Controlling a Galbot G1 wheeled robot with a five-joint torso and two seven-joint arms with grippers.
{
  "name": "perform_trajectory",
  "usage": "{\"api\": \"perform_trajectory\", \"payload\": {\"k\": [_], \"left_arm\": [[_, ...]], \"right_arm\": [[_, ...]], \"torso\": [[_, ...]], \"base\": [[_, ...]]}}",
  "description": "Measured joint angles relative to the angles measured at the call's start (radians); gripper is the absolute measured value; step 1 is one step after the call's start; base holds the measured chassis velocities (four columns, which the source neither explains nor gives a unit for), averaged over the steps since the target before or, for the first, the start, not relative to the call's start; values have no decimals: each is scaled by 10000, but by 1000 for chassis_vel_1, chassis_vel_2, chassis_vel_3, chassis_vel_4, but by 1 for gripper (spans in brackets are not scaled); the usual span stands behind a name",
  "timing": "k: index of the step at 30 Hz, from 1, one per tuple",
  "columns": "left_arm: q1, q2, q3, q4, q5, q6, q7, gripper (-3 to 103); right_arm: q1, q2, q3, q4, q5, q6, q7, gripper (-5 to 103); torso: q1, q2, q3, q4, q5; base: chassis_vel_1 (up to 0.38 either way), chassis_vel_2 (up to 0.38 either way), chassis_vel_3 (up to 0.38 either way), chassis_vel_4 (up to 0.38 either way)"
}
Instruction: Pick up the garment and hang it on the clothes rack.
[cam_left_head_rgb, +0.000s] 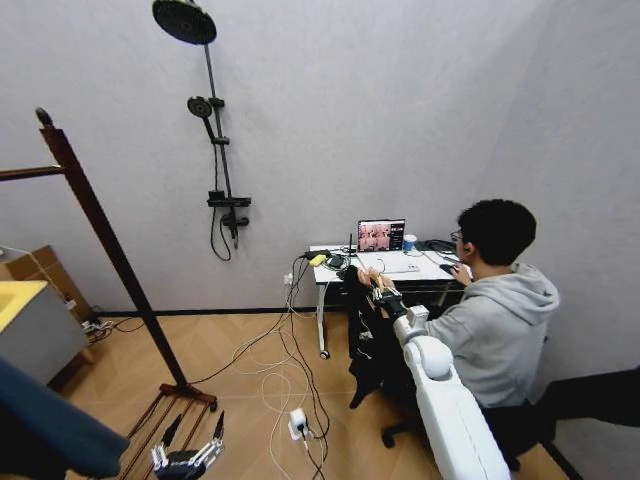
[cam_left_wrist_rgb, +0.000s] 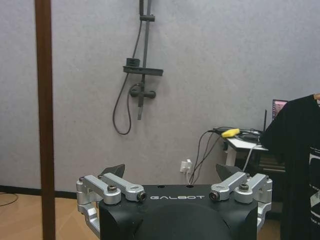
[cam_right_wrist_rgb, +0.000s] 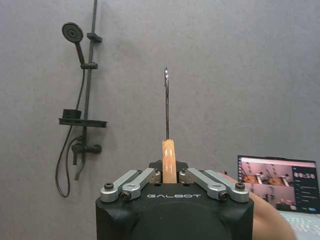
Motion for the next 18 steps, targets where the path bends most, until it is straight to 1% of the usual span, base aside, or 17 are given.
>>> {"api": "perform_trajectory", "payload": {"k": [3,5,12,15,18], "left_arm": [[0,0,-1,0,0,0,0,100],[0,0,0,0,0,0,1,100],[0,0,-1,0,0,0,0,100],[0,0,0,0,0,0,0,100],[0,0,-1,0,0,0,0,100]], "right_arm": [[0,-20,-73,101,34,0,-45,10],[48,-40,-247,174,110,0,-138,10],[230,-30,-733,281,293,-27,-268,10],[345,2,-1079,455,509,-276,-254,10],[372,1,-1152,494,542,-316,-226,10]], "torso": [[0,0,-1,3,-2],[0,-1,0,-2,0],[0,0,0,2,0],[0,0,0,2,-1],[-2,1,-1,2,-3]], "base": [[87,85,83,101],[95,92,88,98],[105,120,97,110],[117,124,129,133],[116,126,139,122]]}}
